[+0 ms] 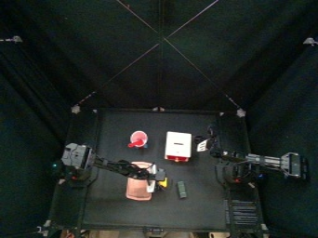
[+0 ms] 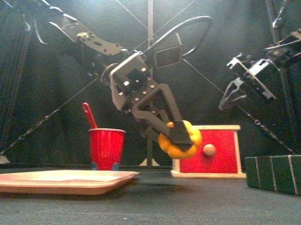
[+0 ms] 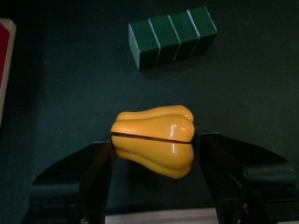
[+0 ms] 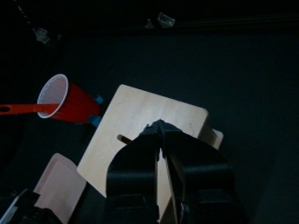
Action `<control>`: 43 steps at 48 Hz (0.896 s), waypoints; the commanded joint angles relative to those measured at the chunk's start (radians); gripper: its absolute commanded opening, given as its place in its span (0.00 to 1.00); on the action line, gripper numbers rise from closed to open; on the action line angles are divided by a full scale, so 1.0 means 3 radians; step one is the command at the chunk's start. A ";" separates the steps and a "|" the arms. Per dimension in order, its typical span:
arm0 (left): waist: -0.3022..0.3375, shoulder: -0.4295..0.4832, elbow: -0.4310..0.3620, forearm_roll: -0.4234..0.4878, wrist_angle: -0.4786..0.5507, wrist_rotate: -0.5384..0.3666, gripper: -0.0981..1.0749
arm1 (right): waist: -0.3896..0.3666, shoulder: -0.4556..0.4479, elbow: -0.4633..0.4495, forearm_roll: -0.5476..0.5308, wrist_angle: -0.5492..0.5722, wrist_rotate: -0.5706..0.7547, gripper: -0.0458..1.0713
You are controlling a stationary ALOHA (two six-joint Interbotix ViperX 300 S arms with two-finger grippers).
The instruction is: Place squash left of sushi roll
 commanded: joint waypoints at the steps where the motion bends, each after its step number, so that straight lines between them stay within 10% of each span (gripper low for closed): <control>1: -0.0005 0.0015 -0.0164 -0.0010 0.0092 -0.0005 0.77 | 0.0005 -0.0015 -0.0036 -0.0015 -0.0010 -0.0005 0.38; 43: 0.0026 0.0077 -0.0220 -0.0159 0.0199 -0.0010 0.94 | 0.0000 -0.0015 -0.0036 -0.0015 -0.0010 -0.0005 0.38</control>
